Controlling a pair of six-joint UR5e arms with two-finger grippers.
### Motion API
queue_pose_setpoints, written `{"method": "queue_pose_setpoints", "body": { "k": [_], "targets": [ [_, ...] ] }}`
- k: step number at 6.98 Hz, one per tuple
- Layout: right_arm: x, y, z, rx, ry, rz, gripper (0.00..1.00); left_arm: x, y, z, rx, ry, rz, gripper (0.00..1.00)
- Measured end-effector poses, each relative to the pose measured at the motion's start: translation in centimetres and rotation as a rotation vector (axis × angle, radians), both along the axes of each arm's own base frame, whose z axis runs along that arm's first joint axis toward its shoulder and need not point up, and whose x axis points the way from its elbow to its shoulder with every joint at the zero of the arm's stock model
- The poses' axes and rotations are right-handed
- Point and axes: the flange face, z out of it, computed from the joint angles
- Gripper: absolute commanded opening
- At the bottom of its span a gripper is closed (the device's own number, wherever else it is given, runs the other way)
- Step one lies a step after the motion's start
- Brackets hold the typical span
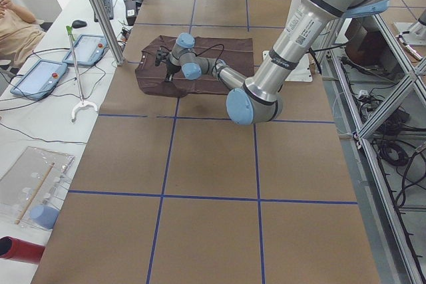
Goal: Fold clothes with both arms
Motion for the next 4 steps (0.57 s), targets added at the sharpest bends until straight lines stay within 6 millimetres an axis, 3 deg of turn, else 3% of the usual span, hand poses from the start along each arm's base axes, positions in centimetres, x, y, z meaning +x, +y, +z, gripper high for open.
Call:
{"method": "queue_pose_setpoints", "body": {
  "k": [1,2,3,4],
  "targets": [
    [-0.02,-0.02,0.02,-0.001,0.0,0.0,1.0,1.55,-0.02,-0.72,-0.023,0.005,-0.003,0.0],
    [-0.02,-0.03,0.02,-0.001,0.0,0.001,1.0,2.27,-0.09,-0.84,-0.036,0.004,-0.006,0.59],
    [-0.08,-0.03,-0.05,-0.001,-0.001,0.001,1.0,2.44,-0.11,-0.6,-0.036,-0.001,-0.001,1.0],
    [-0.21,-0.01,-0.22,-0.003,-0.003,0.003,1.0,2.24,0.04,-0.53,-0.003,-0.014,0.026,1.0]
  ]
}}
